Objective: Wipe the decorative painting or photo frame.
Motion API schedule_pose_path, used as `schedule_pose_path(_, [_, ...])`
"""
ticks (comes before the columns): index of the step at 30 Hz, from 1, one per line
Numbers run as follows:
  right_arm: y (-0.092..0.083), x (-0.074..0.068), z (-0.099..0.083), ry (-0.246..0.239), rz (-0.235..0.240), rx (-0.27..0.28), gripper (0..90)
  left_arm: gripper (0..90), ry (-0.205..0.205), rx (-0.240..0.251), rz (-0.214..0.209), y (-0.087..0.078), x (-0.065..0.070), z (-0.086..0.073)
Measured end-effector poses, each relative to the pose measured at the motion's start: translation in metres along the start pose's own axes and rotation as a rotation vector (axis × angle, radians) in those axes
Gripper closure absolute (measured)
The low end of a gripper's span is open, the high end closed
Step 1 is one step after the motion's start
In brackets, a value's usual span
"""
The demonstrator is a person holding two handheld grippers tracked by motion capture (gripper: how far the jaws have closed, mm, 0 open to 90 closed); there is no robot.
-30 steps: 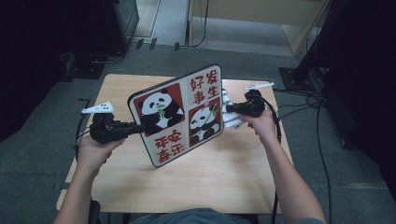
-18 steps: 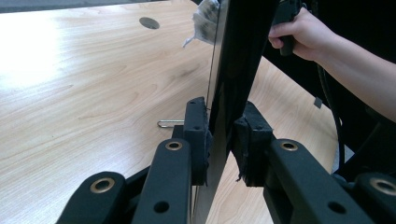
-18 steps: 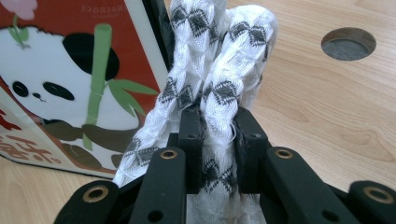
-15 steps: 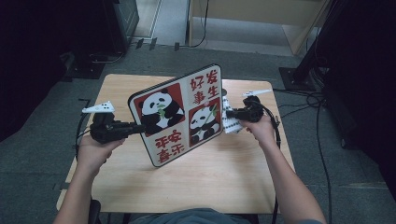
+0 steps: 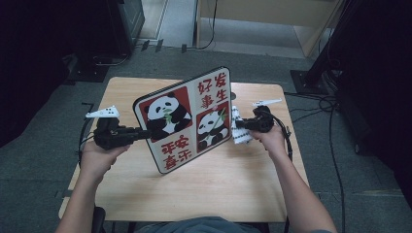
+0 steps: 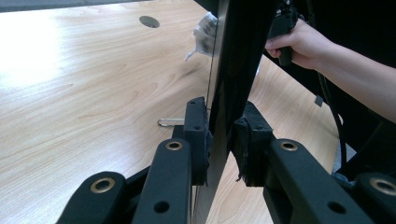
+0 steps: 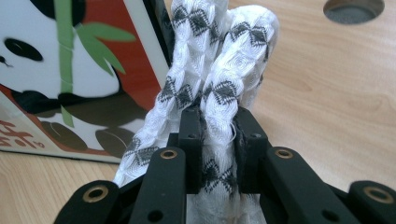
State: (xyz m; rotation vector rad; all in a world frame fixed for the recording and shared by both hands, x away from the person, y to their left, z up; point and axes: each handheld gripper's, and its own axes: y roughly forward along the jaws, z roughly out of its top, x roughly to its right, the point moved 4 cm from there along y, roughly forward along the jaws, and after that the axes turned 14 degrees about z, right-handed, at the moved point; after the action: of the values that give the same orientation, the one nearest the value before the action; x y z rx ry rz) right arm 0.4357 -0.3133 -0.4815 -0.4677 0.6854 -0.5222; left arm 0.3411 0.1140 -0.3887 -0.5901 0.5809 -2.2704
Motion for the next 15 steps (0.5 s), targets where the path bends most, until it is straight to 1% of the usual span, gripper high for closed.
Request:
schedule_pose_path(5, [0.004, 0.002, -0.007, 0.003, -0.011, -0.009, 77.0, 77.1, 0.0, 0.001, -0.003, 0.0, 0.0, 0.0])
schedule_pose_path(9, [0.006, 0.004, -0.011, 0.018, -0.015, -0.02, 77.0, 77.1, -0.001, 0.001, -0.004, 0.001, 0.0, 0.0])
schedule_pose_path(12, [0.009, 0.006, -0.015, 0.005, -0.026, -0.019, 77.0, 77.1, 0.001, 0.001, -0.003, 0.001, 0.0, 0.0])
schedule_pose_path(15, [0.012, 0.009, -0.019, 0.009, -0.04, -0.047, 77.0, 77.1, 0.001, 0.001, -0.002, 0.001, 0.0, 0.0])
